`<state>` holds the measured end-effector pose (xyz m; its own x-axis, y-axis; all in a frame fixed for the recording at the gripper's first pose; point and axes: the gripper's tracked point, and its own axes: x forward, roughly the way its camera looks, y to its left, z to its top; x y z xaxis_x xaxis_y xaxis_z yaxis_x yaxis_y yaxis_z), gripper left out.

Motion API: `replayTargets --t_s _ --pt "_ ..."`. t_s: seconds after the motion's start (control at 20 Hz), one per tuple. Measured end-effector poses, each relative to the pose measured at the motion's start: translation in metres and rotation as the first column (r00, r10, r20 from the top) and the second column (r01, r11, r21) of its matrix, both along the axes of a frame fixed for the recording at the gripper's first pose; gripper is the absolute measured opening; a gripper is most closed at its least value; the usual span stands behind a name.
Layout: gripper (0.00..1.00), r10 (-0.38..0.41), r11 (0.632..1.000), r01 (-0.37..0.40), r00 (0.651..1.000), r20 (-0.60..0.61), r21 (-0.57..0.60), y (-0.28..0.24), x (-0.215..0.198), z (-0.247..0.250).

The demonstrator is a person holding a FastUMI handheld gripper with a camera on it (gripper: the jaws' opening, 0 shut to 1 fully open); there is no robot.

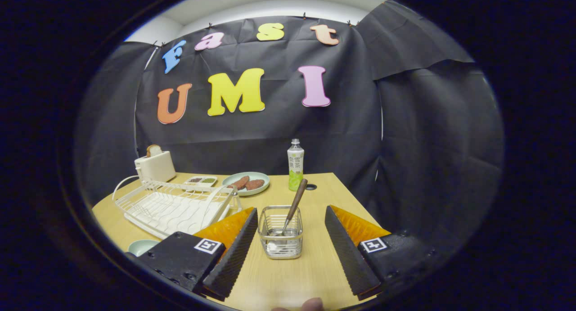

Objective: Take the plate from the dish rack, then take the spoon from the basket and place it into the plate.

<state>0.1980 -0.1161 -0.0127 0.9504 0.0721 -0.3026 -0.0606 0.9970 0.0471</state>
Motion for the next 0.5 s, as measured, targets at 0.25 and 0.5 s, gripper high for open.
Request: replayTargets --t_s 0.25,0.5 --pt "0.97 0.056 0.998 -0.054 0.996 -0.067 0.033 -0.003 0.071 -0.016" --pt "0.90 0.066 0.996 -0.056 0.988 -0.139 0.076 -0.005 0.117 -0.041"
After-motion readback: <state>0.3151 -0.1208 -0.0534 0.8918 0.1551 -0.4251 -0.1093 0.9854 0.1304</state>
